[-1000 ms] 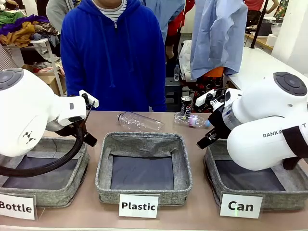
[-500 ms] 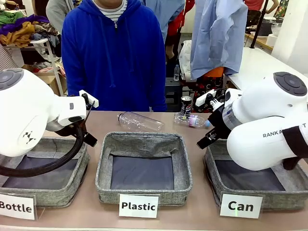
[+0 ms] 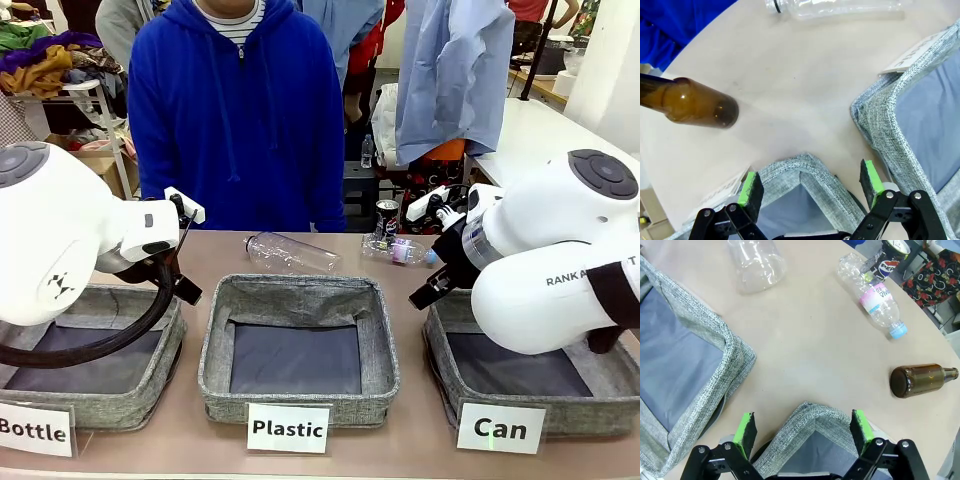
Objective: Sort the can waste into the basket.
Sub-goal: Pick up the can waste from the table and place it in the right Fabric basket.
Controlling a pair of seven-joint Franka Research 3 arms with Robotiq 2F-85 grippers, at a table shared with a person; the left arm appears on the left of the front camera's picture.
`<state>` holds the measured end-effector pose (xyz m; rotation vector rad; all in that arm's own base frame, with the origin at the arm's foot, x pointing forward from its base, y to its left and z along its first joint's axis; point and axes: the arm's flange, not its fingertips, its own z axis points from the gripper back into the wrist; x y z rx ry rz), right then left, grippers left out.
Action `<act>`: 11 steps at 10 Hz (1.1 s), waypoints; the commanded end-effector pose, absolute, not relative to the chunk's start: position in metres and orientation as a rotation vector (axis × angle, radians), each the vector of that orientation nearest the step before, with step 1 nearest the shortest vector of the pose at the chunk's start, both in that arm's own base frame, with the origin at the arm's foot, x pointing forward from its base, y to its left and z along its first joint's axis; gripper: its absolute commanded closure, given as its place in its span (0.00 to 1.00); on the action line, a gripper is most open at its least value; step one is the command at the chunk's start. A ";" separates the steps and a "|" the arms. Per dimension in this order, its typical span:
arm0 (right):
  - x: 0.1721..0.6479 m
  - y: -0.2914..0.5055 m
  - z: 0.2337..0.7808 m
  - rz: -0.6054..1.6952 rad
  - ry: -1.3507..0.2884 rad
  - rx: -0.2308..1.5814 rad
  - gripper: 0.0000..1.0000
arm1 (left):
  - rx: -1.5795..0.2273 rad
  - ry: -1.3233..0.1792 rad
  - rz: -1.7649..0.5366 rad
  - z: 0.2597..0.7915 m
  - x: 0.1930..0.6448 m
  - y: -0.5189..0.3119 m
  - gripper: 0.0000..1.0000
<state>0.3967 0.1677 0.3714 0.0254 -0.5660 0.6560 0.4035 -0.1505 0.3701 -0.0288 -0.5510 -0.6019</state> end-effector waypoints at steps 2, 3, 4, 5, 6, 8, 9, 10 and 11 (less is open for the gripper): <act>0.395 0.157 0.407 0.637 -0.527 0.153 0.00 | -0.145 -0.449 -0.531 0.410 0.393 -0.145 0.00; 0.395 0.151 0.434 0.489 -0.489 0.218 0.00 | -0.237 -0.436 -0.513 0.436 0.382 -0.139 0.00; 0.391 0.139 0.461 0.346 -0.430 0.340 0.00 | -0.329 -0.423 -0.538 0.458 0.371 -0.129 0.00; 0.381 0.121 0.482 0.336 -0.361 0.471 0.00 | -0.444 -0.401 -0.577 0.474 0.359 -0.113 0.00; 0.368 0.094 0.499 0.346 -0.278 0.623 0.00 | -0.640 -0.355 -0.610 0.488 0.349 -0.084 0.00; 0.346 0.025 0.510 0.244 -0.307 0.830 0.00 | -0.837 -0.409 -0.505 0.495 0.339 -0.011 0.00; 0.336 -0.016 0.504 0.144 -0.354 0.916 0.00 | -0.921 -0.453 -0.386 0.490 0.337 0.034 0.00; 0.324 -0.053 0.493 0.045 -0.401 0.986 0.00 | -0.998 -0.491 -0.264 0.482 0.335 0.079 0.00; 0.314 -0.090 0.475 -0.061 -0.446 1.027 0.00 | -1.090 -0.544 -0.110 0.464 0.331 0.122 0.00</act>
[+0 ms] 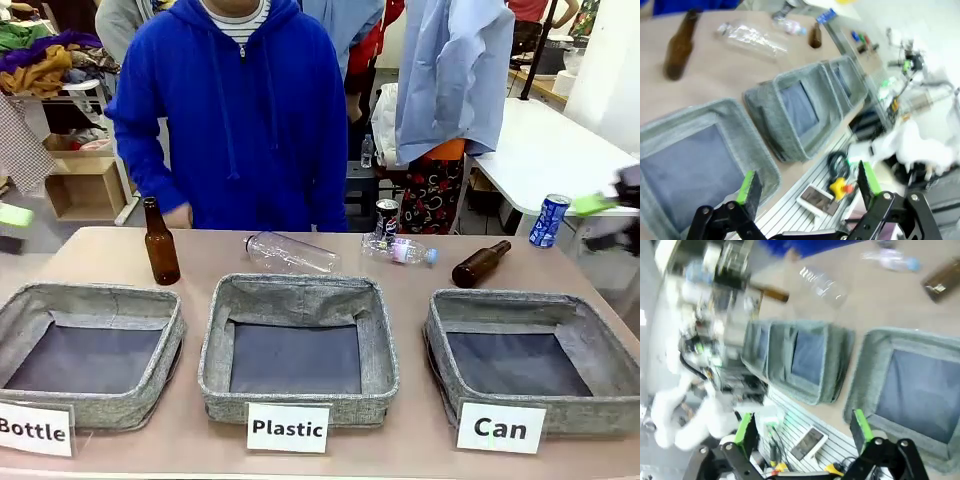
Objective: Sort the can waste into the basket.
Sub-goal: Pick up the can waste from the table and place it in the right Fabric basket.
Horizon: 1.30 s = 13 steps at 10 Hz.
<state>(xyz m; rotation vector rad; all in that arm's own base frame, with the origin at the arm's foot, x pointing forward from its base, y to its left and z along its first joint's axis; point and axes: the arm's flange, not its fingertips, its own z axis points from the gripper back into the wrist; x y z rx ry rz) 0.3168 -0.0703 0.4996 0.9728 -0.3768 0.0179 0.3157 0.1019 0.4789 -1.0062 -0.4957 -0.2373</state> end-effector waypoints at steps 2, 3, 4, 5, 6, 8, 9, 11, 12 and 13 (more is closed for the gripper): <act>0.315 -0.148 0.439 -0.249 -0.449 1.103 0.00 | -1.262 -0.623 0.124 0.426 0.322 0.175 0.00; 0.313 -0.168 0.425 -0.319 -0.455 1.143 0.00 | -1.303 -0.640 0.198 0.411 0.312 0.177 0.00; 0.311 -0.187 0.415 -0.396 -0.465 1.152 0.00 | -1.326 -0.652 0.290 0.400 0.307 0.169 0.00; 0.309 -0.197 0.409 -0.452 -0.479 1.149 0.00 | -1.326 -0.657 0.335 0.397 0.307 0.155 0.00; 0.309 -0.201 0.406 -0.518 -0.491 1.075 0.00 | -1.286 -0.657 0.360 0.400 0.309 0.140 0.00; 0.301 -0.197 0.407 -0.448 -0.441 1.124 0.00 | -1.322 -0.632 0.334 0.400 0.316 0.201 0.00; 0.301 -0.197 0.407 -0.448 -0.441 1.124 0.00 | -1.322 -0.632 0.334 0.400 0.316 0.201 0.00; 0.301 -0.197 0.407 -0.448 -0.441 1.124 0.00 | -1.322 -0.632 0.334 0.400 0.316 0.201 0.00; 0.302 -0.193 0.404 -0.471 -0.415 1.112 0.00 | -1.322 -0.632 0.334 0.400 0.316 0.201 0.00; 0.316 -0.171 0.415 -0.432 -0.427 0.986 0.00 | -1.322 -0.632 0.334 0.400 0.316 0.201 0.00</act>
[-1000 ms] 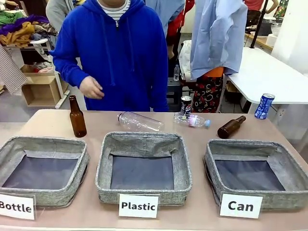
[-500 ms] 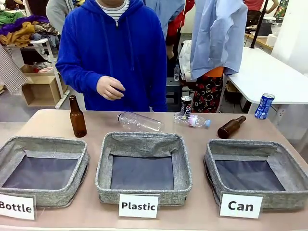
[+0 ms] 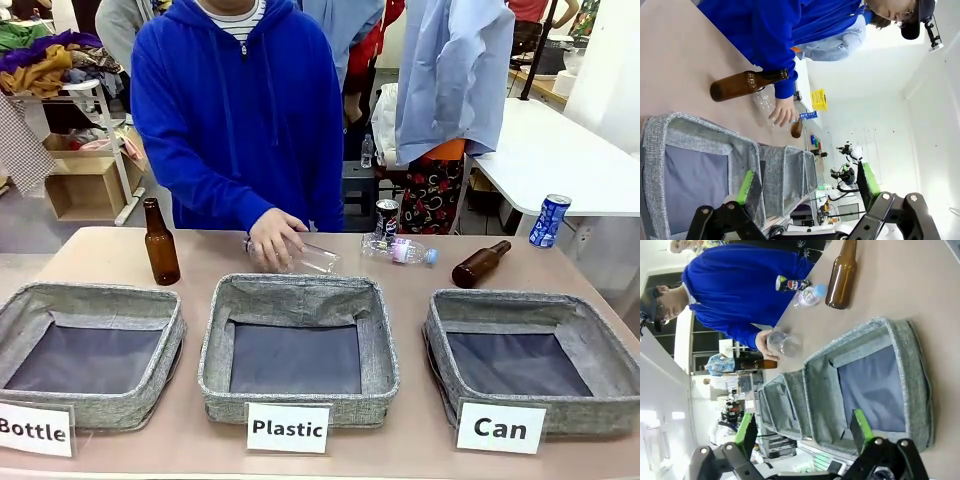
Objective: Sort the can waste into the basket.
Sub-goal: Pick up the can waste from the table and place it in the right Fabric basket.
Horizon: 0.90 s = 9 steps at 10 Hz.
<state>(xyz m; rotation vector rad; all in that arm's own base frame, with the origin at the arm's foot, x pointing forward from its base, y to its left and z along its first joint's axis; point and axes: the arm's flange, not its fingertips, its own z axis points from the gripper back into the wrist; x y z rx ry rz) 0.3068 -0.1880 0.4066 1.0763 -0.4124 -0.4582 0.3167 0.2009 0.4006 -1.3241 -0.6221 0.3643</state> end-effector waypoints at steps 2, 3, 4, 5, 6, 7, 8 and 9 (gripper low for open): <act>0.350 -0.111 0.441 -0.211 -0.505 0.774 0.00 | -1.322 -0.632 0.334 0.400 0.316 0.201 0.00; 0.371 -0.084 0.448 -0.124 -0.539 0.697 0.00 | -1.322 -0.632 0.334 0.400 0.316 0.201 0.00; 0.390 -0.052 0.452 -0.015 -0.565 0.623 0.00 | -1.322 -0.632 0.334 0.400 0.316 0.201 0.00; 0.415 -0.008 0.450 0.158 -0.576 0.525 0.00 | -1.322 -0.632 0.334 0.400 0.316 0.201 0.00; 0.429 0.019 0.448 0.248 -0.598 0.493 0.00 | -1.322 -0.632 0.334 0.400 0.316 0.201 0.00; 0.439 0.039 0.447 0.339 -0.634 0.446 0.00 | -1.322 -0.632 0.334 0.400 0.316 0.201 0.00; 0.445 0.054 0.447 0.414 -0.672 0.411 0.00 | -1.322 -0.632 0.334 0.400 0.316 0.201 0.00; 0.447 0.059 0.445 0.430 -0.651 0.379 0.00 | -1.322 -0.632 0.334 0.400 0.316 0.201 0.00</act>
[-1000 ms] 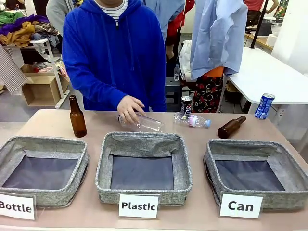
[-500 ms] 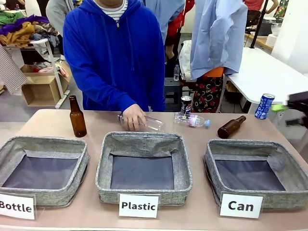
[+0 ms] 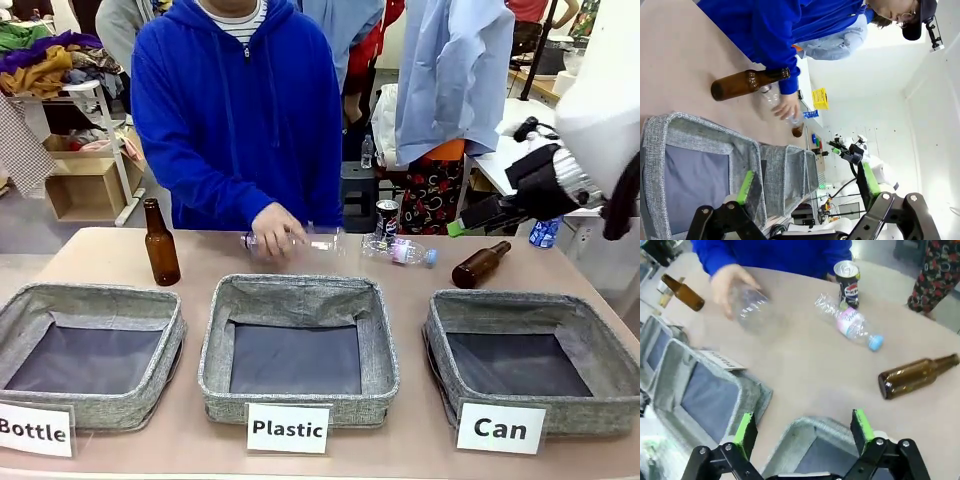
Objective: Sort the can waste into the basket.
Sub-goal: Pick up the can waste from the table and place it in the right Fabric basket.
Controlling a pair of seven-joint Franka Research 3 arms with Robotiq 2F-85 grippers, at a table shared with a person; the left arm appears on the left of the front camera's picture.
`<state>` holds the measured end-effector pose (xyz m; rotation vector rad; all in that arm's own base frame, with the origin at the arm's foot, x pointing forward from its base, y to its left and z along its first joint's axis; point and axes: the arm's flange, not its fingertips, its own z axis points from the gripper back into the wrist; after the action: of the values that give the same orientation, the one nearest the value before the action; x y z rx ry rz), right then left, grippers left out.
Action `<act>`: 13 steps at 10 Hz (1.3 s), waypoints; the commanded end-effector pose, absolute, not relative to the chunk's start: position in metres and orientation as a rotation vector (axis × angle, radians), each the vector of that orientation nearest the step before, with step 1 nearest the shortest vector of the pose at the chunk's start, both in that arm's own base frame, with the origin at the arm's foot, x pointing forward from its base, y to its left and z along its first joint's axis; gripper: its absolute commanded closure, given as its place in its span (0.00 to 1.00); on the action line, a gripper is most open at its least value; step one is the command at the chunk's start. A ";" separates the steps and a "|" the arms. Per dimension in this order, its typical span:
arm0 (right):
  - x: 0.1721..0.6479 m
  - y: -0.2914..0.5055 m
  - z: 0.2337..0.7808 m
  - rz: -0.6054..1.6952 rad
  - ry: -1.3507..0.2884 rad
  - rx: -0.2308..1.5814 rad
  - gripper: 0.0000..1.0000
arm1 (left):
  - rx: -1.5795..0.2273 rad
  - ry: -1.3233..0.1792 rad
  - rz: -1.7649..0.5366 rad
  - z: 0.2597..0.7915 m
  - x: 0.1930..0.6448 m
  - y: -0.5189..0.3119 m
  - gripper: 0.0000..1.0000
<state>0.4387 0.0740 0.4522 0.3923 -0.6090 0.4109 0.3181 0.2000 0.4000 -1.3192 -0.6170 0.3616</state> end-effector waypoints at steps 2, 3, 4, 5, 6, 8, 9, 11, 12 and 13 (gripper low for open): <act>0.430 0.067 0.457 0.360 -0.589 0.432 0.00 | -1.322 -0.632 0.334 0.400 0.316 0.201 0.00; 0.430 0.067 0.457 0.360 -0.589 0.432 0.00 | -1.322 -0.632 0.334 0.400 0.316 0.201 0.00; 0.438 0.071 0.451 0.399 -0.602 0.401 0.00 | -1.322 -0.632 0.334 0.400 0.316 0.201 0.00; 0.467 0.053 0.448 0.411 -0.592 0.462 0.00 | -1.322 -0.632 0.334 0.400 0.316 0.201 0.00; 0.464 0.006 0.455 0.399 -0.594 0.650 0.00 | -1.322 -0.632 0.334 0.400 0.316 0.201 0.00; 0.427 -0.071 0.472 0.313 -0.634 0.760 0.00 | -1.322 -0.632 0.334 0.400 0.316 0.201 0.00; 0.410 -0.096 0.467 0.292 -0.646 0.782 0.00 | -1.322 -0.632 0.334 0.400 0.316 0.201 0.00; 0.396 -0.122 0.452 0.252 -0.681 0.863 0.00 | -1.322 -0.632 0.334 0.400 0.316 0.201 0.00; 0.398 -0.124 0.446 0.235 -0.700 0.869 0.00 | -1.322 -0.632 0.334 0.400 0.316 0.201 0.00; 0.402 -0.122 0.444 0.233 -0.723 0.859 0.00 | -1.322 -0.632 0.334 0.400 0.316 0.201 0.00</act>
<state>0.3895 -0.1351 0.4514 0.8634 -0.6731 0.2111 0.3177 0.2003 0.4002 -1.3187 -0.6184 0.3617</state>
